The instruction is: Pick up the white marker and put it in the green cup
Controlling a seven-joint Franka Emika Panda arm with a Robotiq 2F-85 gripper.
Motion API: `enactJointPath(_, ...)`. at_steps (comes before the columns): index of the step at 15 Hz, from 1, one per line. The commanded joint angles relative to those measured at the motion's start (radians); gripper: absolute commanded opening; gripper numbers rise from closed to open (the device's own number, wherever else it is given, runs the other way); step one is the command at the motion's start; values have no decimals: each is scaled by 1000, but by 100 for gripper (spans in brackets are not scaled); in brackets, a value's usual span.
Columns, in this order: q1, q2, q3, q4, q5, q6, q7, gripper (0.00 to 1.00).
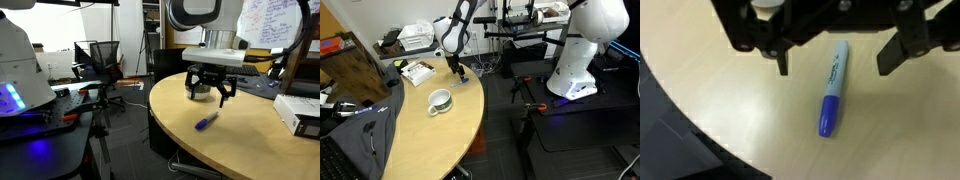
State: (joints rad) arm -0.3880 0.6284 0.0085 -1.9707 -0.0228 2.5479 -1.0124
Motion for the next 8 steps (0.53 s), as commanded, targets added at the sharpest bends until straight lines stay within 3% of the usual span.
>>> enactJointPath(1, -32, 83, 48, 95, 28, -5, -24, 100)
enactJointPath(5, -44, 147, 67, 144, 50, 3, 7, 100)
enactJointPath(8, -51, 171, 65, 140, 65, 23, 19, 86)
